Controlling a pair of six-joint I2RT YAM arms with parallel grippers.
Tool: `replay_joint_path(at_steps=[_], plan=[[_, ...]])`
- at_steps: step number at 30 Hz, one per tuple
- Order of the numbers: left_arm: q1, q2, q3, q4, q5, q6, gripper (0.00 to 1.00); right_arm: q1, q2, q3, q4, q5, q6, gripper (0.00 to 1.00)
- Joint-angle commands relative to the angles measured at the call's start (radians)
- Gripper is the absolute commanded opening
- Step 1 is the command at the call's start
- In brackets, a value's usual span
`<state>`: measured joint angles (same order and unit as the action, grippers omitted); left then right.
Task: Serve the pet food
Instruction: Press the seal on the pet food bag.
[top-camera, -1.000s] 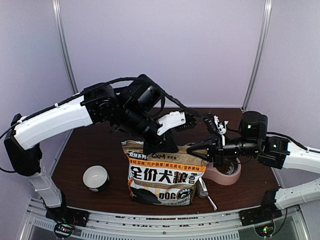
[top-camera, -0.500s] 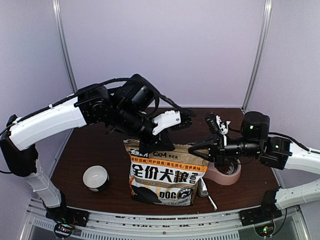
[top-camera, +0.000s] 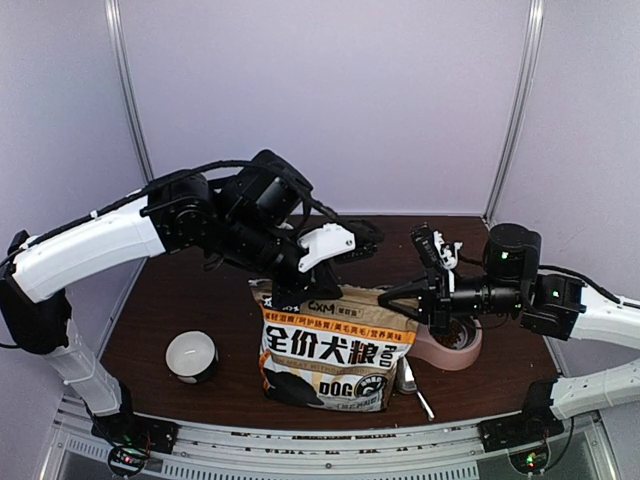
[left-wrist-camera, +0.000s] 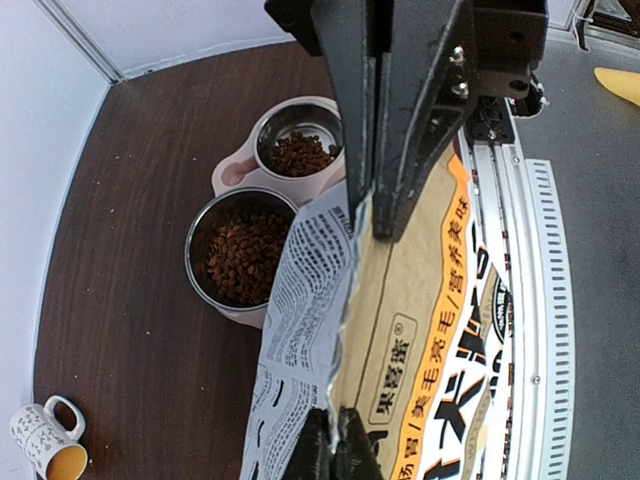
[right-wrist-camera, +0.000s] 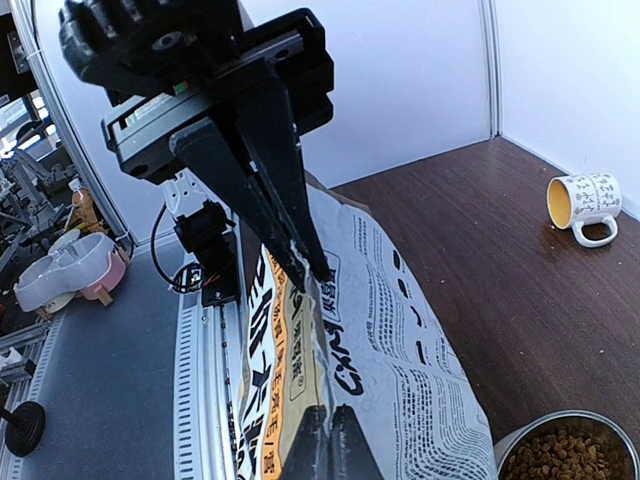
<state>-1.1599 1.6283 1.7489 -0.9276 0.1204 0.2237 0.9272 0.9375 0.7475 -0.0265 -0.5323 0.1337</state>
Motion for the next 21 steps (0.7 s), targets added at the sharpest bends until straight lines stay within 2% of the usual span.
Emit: replay_joint_path(at_steps=[1, 5, 7, 11, 12, 13, 14, 15, 16, 17, 21], plan=[[0.062, -0.067, -0.021, -0.105, -0.160, 0.014, 0.01, -0.010, -0.072, 0.007, 0.035, 0.026, 0.000, 0.00], [0.074, -0.084, -0.036, -0.105, -0.180, 0.014, 0.09, -0.009, -0.074, 0.007, 0.032, 0.029, 0.000, 0.00], [0.080, -0.095, -0.042, -0.105, -0.180, 0.018, 0.00, -0.010, -0.075, 0.008, 0.031, 0.030, -0.001, 0.00], [0.092, -0.112, -0.058, -0.105, -0.189, 0.019, 0.00, -0.010, -0.075, 0.007, 0.031, 0.032, 0.001, 0.00], [0.094, -0.116, -0.060, -0.106, -0.199, 0.019, 0.02, -0.010, -0.075, 0.007, 0.032, 0.032, 0.000, 0.00], [0.097, -0.118, -0.065, -0.106, -0.209, 0.018, 0.11, -0.010, -0.075, 0.007, 0.032, 0.033, 0.001, 0.00], [0.099, -0.122, -0.068, -0.106, -0.216, 0.018, 0.15, -0.010, -0.076, 0.008, 0.032, 0.032, 0.002, 0.00], [0.103, -0.128, -0.072, -0.106, -0.219, 0.018, 0.15, -0.009, -0.075, 0.006, 0.031, 0.032, 0.002, 0.00], [0.106, -0.132, -0.076, -0.106, -0.219, 0.019, 0.10, -0.009, -0.075, 0.008, 0.031, 0.033, 0.001, 0.00], [0.110, -0.138, -0.079, -0.107, -0.213, 0.022, 0.00, -0.010, -0.075, 0.008, 0.032, 0.034, 0.000, 0.00], [0.120, -0.156, -0.089, -0.108, -0.212, 0.027, 0.00, -0.009, -0.075, 0.009, 0.032, 0.033, 0.000, 0.00]])
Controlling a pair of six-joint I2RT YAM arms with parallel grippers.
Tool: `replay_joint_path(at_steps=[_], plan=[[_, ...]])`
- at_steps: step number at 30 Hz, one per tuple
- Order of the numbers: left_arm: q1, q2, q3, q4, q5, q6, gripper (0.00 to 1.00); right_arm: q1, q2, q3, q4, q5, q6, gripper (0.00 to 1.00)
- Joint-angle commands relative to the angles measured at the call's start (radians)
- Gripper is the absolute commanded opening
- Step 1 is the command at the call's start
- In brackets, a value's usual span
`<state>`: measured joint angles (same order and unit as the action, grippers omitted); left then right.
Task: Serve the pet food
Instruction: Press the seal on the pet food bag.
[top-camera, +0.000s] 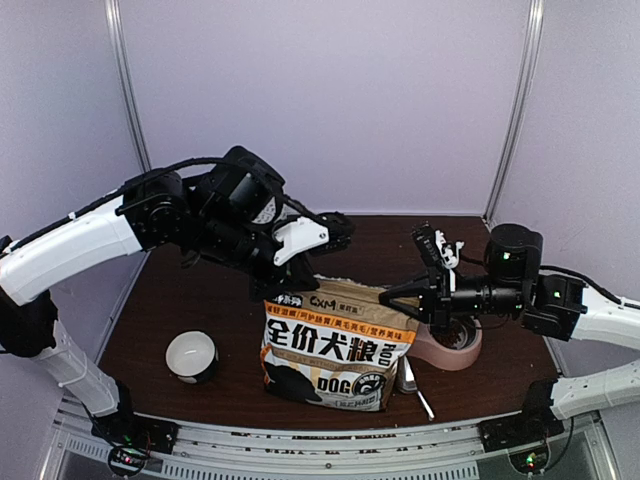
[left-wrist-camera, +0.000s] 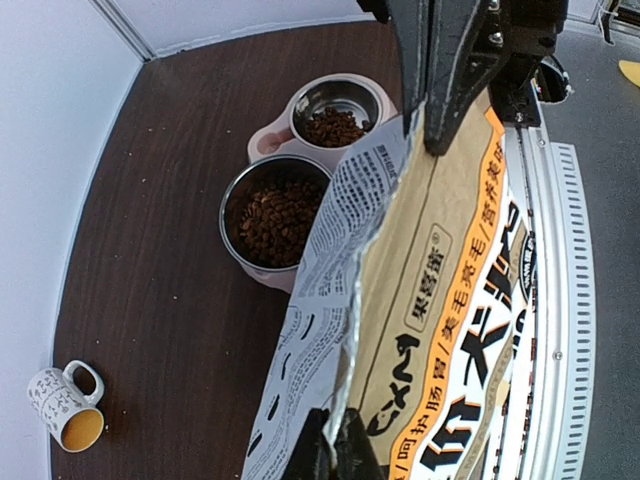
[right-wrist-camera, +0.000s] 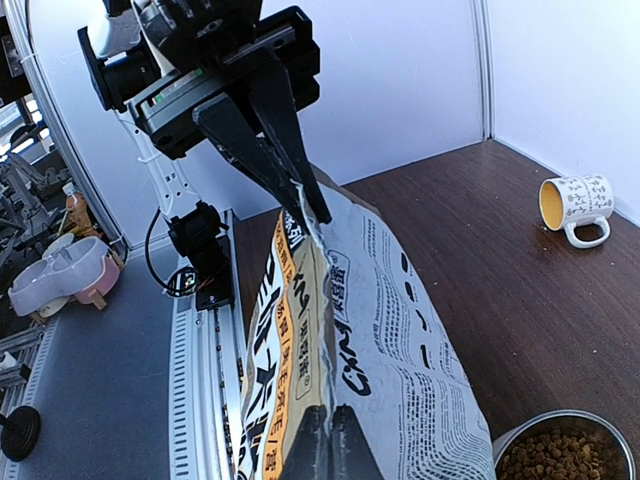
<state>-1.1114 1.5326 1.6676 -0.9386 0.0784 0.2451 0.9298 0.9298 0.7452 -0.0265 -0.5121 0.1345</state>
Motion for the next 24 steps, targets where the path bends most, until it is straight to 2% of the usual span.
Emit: replay_joint_path(at_steps=[1, 2, 3, 6, 7, 8, 9, 14, 16, 19, 20, 21, 24], plan=[[0.075, -0.063, -0.009, -0.098, -0.178, 0.005, 0.00, -0.012, -0.066, 0.010, 0.032, 0.012, 0.000, 0.00], [0.078, -0.066, -0.011, -0.099, -0.188, 0.003, 0.00, -0.012, -0.066, 0.010, 0.032, 0.012, 0.001, 0.00], [0.080, -0.069, -0.013, -0.101, -0.197, 0.003, 0.06, -0.013, -0.066, 0.011, 0.032, 0.012, 0.001, 0.00], [0.091, -0.082, -0.023, -0.104, -0.208, 0.004, 0.13, -0.012, -0.066, 0.011, 0.031, 0.012, 0.001, 0.00], [0.095, -0.087, -0.026, -0.104, -0.209, 0.005, 0.10, -0.012, -0.067, 0.013, 0.030, 0.013, 0.001, 0.00], [0.098, -0.091, -0.029, -0.104, -0.208, 0.006, 0.02, -0.012, -0.066, 0.014, 0.028, 0.013, 0.001, 0.00], [0.101, -0.095, -0.032, -0.104, -0.206, 0.008, 0.00, -0.013, -0.066, 0.013, 0.028, 0.013, 0.000, 0.00], [0.116, -0.115, -0.045, -0.105, -0.210, 0.011, 0.00, -0.013, -0.066, 0.015, 0.027, 0.014, 0.000, 0.00], [0.122, -0.119, -0.051, -0.107, -0.236, 0.008, 0.09, -0.012, -0.066, 0.015, 0.027, 0.015, -0.001, 0.00], [0.135, -0.128, -0.063, -0.107, -0.244, 0.007, 0.11, -0.012, -0.068, 0.017, 0.027, 0.015, -0.001, 0.00], [0.139, -0.131, -0.067, -0.107, -0.244, 0.008, 0.09, -0.013, -0.069, 0.016, 0.027, 0.015, -0.001, 0.00], [0.142, -0.136, -0.071, -0.107, -0.243, 0.010, 0.00, -0.012, -0.070, 0.016, 0.026, 0.015, -0.001, 0.00], [0.149, -0.149, -0.080, -0.107, -0.236, 0.015, 0.00, -0.012, -0.071, 0.016, 0.026, 0.016, -0.001, 0.00]])
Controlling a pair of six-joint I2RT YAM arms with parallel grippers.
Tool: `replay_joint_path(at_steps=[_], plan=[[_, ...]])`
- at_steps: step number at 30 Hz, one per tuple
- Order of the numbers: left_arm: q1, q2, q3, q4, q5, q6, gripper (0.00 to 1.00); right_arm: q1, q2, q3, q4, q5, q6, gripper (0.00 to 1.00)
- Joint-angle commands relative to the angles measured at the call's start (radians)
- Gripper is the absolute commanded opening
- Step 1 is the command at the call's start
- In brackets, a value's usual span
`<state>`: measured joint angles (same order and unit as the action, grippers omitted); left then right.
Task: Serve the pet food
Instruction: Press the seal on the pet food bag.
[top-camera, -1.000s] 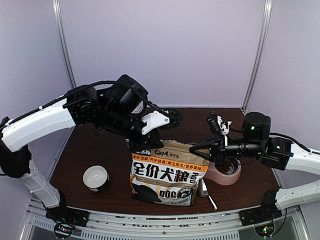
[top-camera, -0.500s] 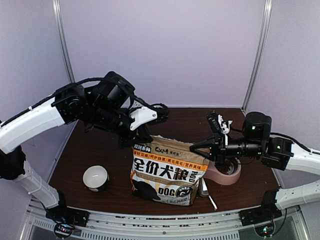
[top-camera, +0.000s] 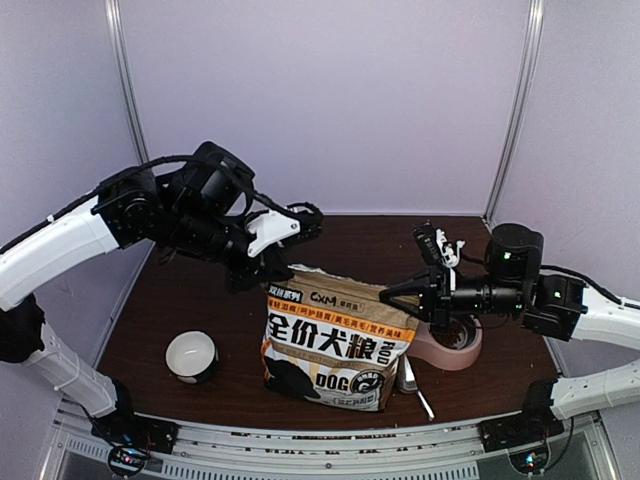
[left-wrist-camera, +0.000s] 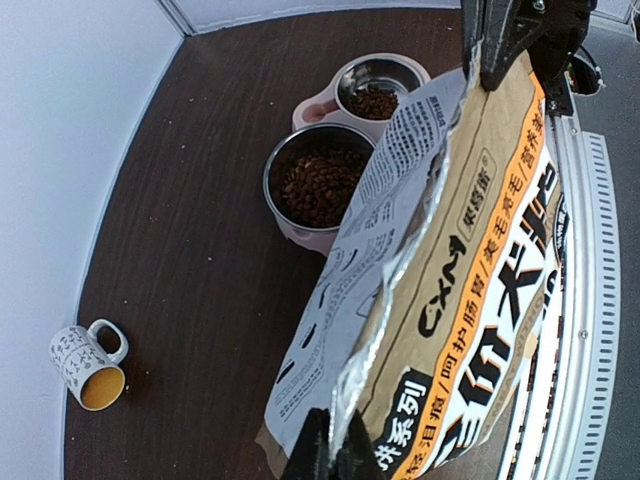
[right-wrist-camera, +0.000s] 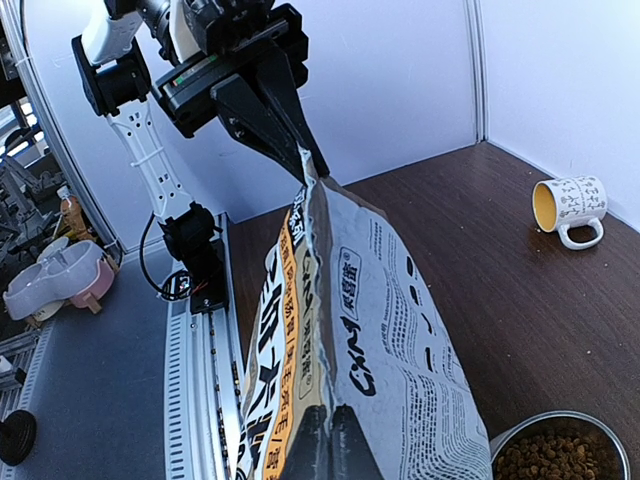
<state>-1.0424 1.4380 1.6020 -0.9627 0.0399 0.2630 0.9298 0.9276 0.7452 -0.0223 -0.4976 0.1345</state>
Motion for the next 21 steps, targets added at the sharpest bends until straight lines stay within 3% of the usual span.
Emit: replay_joint_path(at_steps=[1, 3, 5, 8, 11, 17, 18, 21], plan=[[0.082, -0.058, -0.016, -0.083, -0.201, -0.002, 0.00, -0.013, -0.070, 0.016, 0.020, 0.002, -0.002, 0.00], [0.086, -0.060, -0.018, -0.083, -0.212, -0.004, 0.00, -0.012, -0.070, 0.015, 0.019, 0.003, -0.001, 0.00], [0.092, -0.063, -0.021, -0.083, -0.235, -0.007, 0.10, -0.012, -0.070, 0.014, 0.020, 0.004, -0.001, 0.00], [0.103, -0.071, -0.029, -0.084, -0.239, -0.005, 0.12, -0.012, -0.072, 0.015, 0.018, 0.005, -0.001, 0.00], [0.108, -0.079, -0.032, -0.083, -0.235, -0.002, 0.00, -0.013, -0.073, 0.013, 0.018, 0.005, 0.000, 0.00], [0.112, -0.090, -0.034, -0.076, -0.219, -0.003, 0.00, -0.012, -0.073, 0.012, 0.020, 0.005, 0.002, 0.00], [0.112, -0.090, -0.034, -0.075, -0.224, -0.006, 0.03, -0.013, -0.073, 0.013, 0.019, 0.006, 0.002, 0.00], [0.111, -0.092, -0.037, -0.066, -0.222, -0.024, 0.36, -0.012, -0.077, 0.020, 0.004, 0.015, 0.005, 0.00]])
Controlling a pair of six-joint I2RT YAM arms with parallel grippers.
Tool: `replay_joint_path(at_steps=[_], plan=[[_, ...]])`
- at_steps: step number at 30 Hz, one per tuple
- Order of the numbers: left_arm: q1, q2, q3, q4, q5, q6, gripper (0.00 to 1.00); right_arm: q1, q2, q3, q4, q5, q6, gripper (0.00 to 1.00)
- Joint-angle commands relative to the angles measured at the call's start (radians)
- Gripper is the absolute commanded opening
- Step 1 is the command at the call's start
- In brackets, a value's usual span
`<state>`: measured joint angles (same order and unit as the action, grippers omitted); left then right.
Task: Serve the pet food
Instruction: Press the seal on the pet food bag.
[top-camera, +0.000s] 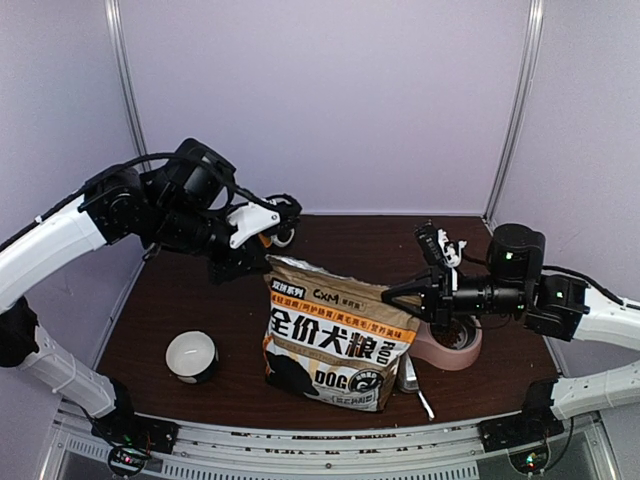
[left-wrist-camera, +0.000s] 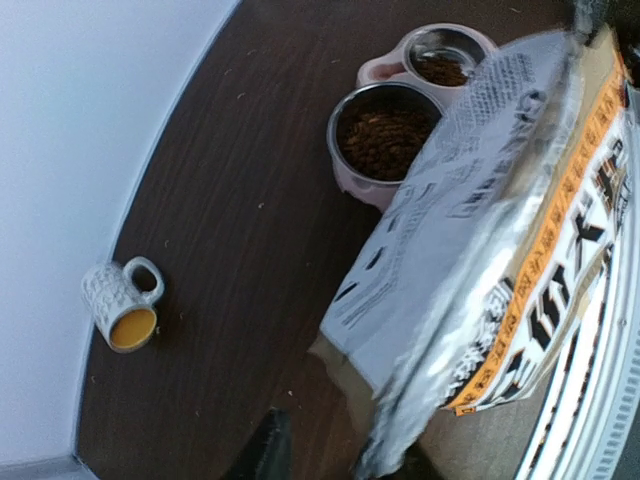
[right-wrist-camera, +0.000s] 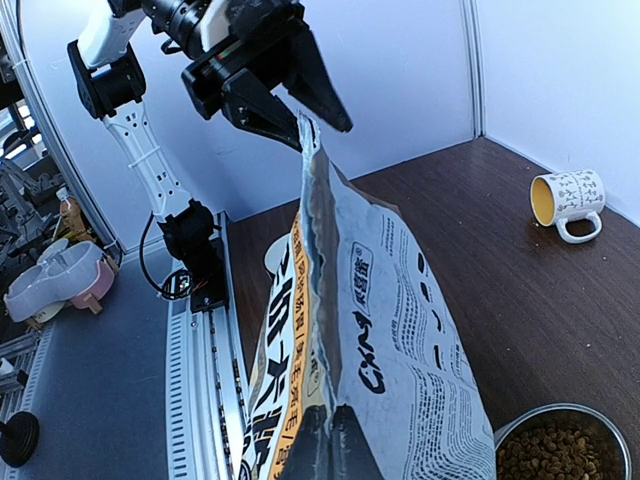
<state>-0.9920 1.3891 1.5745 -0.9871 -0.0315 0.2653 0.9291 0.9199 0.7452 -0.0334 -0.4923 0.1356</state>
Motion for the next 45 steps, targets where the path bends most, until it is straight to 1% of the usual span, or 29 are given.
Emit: replay_joint_path(at_steps=[1, 2, 3, 5, 6, 7, 9, 12, 16, 18, 21, 24, 28, 36, 37, 40, 44, 45], plan=[[0.061, -0.050, -0.014, -0.031, -0.145, -0.036, 0.45, -0.011, -0.070, 0.031, 0.003, 0.014, 0.004, 0.07], [0.062, -0.062, -0.020, -0.016, -0.139, -0.048, 0.54, -0.012, -0.071, 0.043, -0.016, 0.018, 0.003, 0.21], [0.062, -0.078, -0.030, 0.003, -0.134, -0.063, 0.62, -0.012, -0.074, 0.054, -0.043, 0.026, 0.001, 0.32], [0.062, -0.124, -0.060, 0.057, -0.102, -0.087, 0.68, -0.011, -0.080, 0.078, -0.086, 0.034, -0.008, 0.48], [0.062, -0.149, -0.071, 0.093, -0.080, -0.100, 0.70, -0.011, -0.081, 0.091, -0.108, 0.037, -0.012, 0.54], [0.062, -0.176, -0.085, 0.125, -0.059, -0.116, 0.73, -0.011, -0.080, 0.108, -0.138, 0.039, -0.019, 0.58], [0.062, -0.214, -0.113, 0.180, -0.033, -0.164, 0.77, -0.011, -0.072, 0.150, -0.207, 0.041, -0.038, 0.63], [0.069, -0.246, -0.130, 0.235, -0.012, -0.252, 0.79, -0.008, -0.042, 0.236, -0.325, 0.058, -0.056, 0.67], [0.100, -0.293, -0.185, 0.348, 0.005, -0.414, 0.79, 0.028, 0.026, 0.361, -0.477, 0.115, -0.091, 0.68], [0.125, -0.326, -0.230, 0.409, 0.004, -0.490, 0.81, 0.062, 0.063, 0.421, -0.526, 0.153, -0.110, 0.68], [0.161, -0.372, -0.295, 0.479, 0.012, -0.561, 0.83, 0.112, 0.132, 0.490, -0.587, 0.201, -0.135, 0.67], [0.171, -0.401, -0.340, 0.513, -0.003, -0.587, 0.83, 0.141, 0.203, 0.546, -0.636, 0.230, -0.154, 0.67], [0.176, -0.418, -0.364, 0.525, -0.010, -0.601, 0.84, 0.171, 0.280, 0.598, -0.677, 0.251, -0.181, 0.65], [0.176, -0.437, -0.386, 0.538, -0.021, -0.612, 0.84, 0.194, 0.339, 0.632, -0.705, 0.324, -0.209, 0.60], [0.176, -0.438, -0.388, 0.540, -0.024, -0.614, 0.84, 0.196, 0.345, 0.636, -0.709, 0.332, -0.211, 0.58], [0.176, -0.443, -0.396, 0.553, -0.027, -0.617, 0.84, 0.197, 0.369, 0.654, -0.729, 0.347, -0.215, 0.47], [0.176, -0.446, -0.396, 0.556, -0.038, -0.615, 0.84, 0.204, 0.395, 0.669, -0.748, 0.351, -0.219, 0.39], [0.175, -0.445, -0.396, 0.556, -0.041, -0.615, 0.84, 0.206, 0.397, 0.671, -0.748, 0.354, -0.219, 0.36]])
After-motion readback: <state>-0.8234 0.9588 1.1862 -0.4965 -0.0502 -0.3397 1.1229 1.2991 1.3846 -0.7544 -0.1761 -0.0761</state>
